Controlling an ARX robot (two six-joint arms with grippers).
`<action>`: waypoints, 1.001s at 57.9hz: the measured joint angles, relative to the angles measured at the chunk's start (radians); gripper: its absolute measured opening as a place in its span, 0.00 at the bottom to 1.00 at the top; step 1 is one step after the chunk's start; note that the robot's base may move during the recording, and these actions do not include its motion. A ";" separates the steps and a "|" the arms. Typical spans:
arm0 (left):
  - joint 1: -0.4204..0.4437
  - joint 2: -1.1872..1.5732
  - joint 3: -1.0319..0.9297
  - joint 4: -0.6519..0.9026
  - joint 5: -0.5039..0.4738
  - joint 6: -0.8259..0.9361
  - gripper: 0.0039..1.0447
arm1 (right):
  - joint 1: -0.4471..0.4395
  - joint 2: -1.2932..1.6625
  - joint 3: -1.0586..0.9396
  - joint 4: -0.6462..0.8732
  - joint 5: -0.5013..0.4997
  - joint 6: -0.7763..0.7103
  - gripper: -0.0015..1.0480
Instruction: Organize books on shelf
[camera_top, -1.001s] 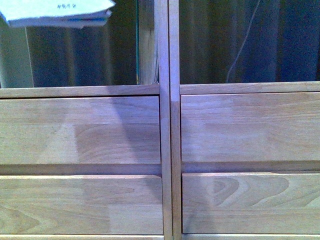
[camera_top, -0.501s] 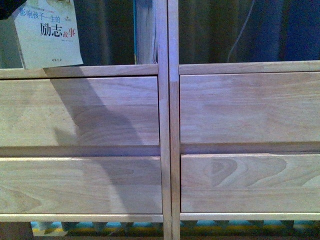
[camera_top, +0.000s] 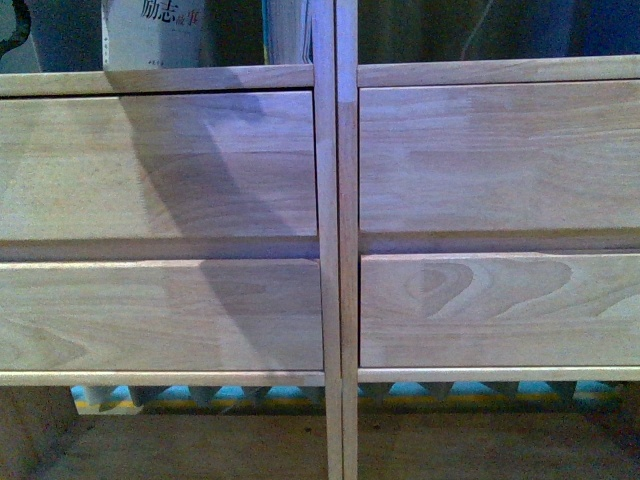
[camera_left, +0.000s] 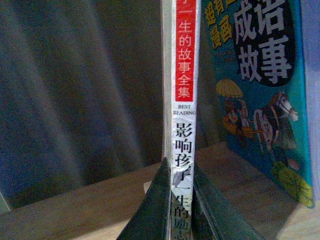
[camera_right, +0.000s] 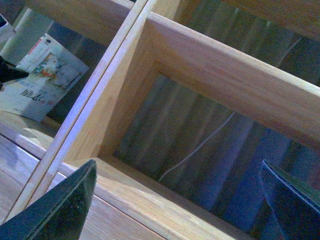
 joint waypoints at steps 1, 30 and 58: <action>-0.001 0.011 0.014 -0.002 -0.001 0.000 0.06 | -0.003 0.009 0.000 0.007 0.001 0.001 0.93; -0.093 0.215 0.339 -0.124 -0.006 0.030 0.06 | -0.012 0.105 0.004 0.033 0.008 0.063 0.93; -0.145 0.248 0.367 -0.245 -0.100 0.081 0.51 | -0.012 0.106 0.004 0.033 0.009 0.071 0.93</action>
